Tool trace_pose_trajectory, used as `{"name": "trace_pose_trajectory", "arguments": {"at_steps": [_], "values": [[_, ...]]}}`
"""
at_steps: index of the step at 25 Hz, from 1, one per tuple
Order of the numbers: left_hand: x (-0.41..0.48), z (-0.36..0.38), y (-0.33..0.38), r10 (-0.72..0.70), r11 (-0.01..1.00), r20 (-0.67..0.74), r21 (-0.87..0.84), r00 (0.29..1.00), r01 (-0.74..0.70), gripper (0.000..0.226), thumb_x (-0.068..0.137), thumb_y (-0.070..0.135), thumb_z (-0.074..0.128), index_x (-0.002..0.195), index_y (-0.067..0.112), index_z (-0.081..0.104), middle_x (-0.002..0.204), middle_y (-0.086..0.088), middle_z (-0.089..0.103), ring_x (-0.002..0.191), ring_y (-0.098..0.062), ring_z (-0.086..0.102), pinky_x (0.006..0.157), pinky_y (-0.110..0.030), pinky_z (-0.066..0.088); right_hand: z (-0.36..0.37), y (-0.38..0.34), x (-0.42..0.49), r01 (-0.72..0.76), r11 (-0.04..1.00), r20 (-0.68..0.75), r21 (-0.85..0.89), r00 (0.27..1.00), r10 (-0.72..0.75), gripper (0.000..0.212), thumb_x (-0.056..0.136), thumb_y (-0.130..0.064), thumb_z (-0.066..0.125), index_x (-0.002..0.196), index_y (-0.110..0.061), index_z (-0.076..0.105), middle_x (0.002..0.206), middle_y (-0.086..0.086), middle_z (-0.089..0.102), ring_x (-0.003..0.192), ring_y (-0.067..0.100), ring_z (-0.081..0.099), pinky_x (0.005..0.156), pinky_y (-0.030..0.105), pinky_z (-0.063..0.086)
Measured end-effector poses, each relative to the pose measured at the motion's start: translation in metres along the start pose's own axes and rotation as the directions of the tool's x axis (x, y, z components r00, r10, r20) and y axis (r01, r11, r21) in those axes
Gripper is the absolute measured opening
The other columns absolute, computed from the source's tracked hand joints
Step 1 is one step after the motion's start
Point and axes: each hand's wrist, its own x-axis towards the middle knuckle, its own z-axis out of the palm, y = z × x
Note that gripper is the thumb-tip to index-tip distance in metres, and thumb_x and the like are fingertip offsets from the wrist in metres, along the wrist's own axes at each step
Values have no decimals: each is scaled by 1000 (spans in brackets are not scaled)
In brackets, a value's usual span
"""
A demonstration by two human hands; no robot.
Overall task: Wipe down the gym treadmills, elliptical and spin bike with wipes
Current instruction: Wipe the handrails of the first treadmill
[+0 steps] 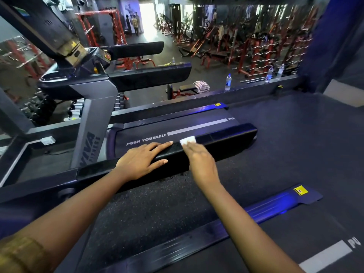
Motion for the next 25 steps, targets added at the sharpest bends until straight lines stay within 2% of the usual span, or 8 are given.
{"name": "trace_pose_trajectory", "arguments": {"at_steps": [4, 7, 11, 17, 20, 22, 23, 25], "values": [[0, 1, 0, 4, 1000, -10, -10, 1000, -4, 73, 78, 73, -2, 146, 47, -1, 140, 10, 40, 115, -15, 51, 82, -32, 48, -18, 27, 4, 112, 994, -130, -18, 985, -113, 45, 61, 12, 57, 104, 2, 69, 106, 18, 68, 98, 29, 66, 80, 38, 54], [0, 2, 0, 5, 1000, -21, -4, 1000, -5, 74, 78, 73, -3, 147, 46, -1, 140, 11, 40, 114, -15, 51, 80, -31, 48, -42, 87, 31, -147, 983, -154, -108, 980, 129, 43, 73, 11, 49, 109, -1, 67, 114, 17, 65, 108, 30, 60, 93, 35, 48], [1, 3, -2, 10, 1000, -27, -18, 1000, -10, 72, 80, 73, 0, 147, 46, 0, 138, 11, 42, 116, -15, 51, 81, -33, 50, -48, 83, 37, -313, 910, -62, -273, 949, 308, 31, 85, 5, 42, 107, -1, 63, 106, 15, 62, 100, 33, 57, 79, 35, 45], [1, 4, -2, -6, 1000, -14, -19, 1000, 5, 74, 78, 75, 0, 147, 46, 2, 138, 10, 42, 119, -16, 50, 83, -34, 50, -11, -7, 14, -85, 970, 11, -229, 996, 90, 31, 93, -3, 40, 119, -3, 55, 118, 11, 56, 112, 26, 47, 82, 32, 43], [0, 4, -3, -30, 1000, -7, -5, 1000, 30, 81, 75, 79, -4, 148, 44, 5, 140, 10, 41, 121, -15, 48, 85, -35, 49, 4, -21, 11, 57, 987, 33, -149, 998, -52, 32, 88, 2, 44, 115, -3, 59, 117, 10, 60, 109, 27, 52, 80, 34, 46], [0, 3, -3, -35, 998, 27, -46, 999, 37, 85, 71, 82, -7, 147, 46, 4, 142, 10, 38, 123, -14, 47, 88, -34, 47, 4, -4, 5, 60, 997, -122, 55, 991, -53, 39, 77, 9, 48, 109, -4, 67, 111, 9, 66, 104, 26, 60, 86, 32, 48], [1, 1, -5, -24, 996, 54, -79, 998, 29, 83, 71, 83, -7, 146, 48, 3, 144, 10, 36, 124, -14, 46, 90, -34, 46, 3, 9, 1, -7, 979, -248, 203, 967, 59, 43, 73, 12, 48, 107, -3, 69, 108, 9, 69, 102, 23, 63, 93, 26, 46], [-4, -4, -11, -13, 985, 67, -172, 998, 24, 76, 74, 83, 2, 143, 52, 3, 146, 10, 33, 127, -14, 44, 96, -35, 45, 1, 37, -10, -182, 885, -470, 429, 792, 391, 41, 73, 15, 49, 104, -1, 71, 106, 11, 69, 98, 19, 65, 97, 9, 38]]}}
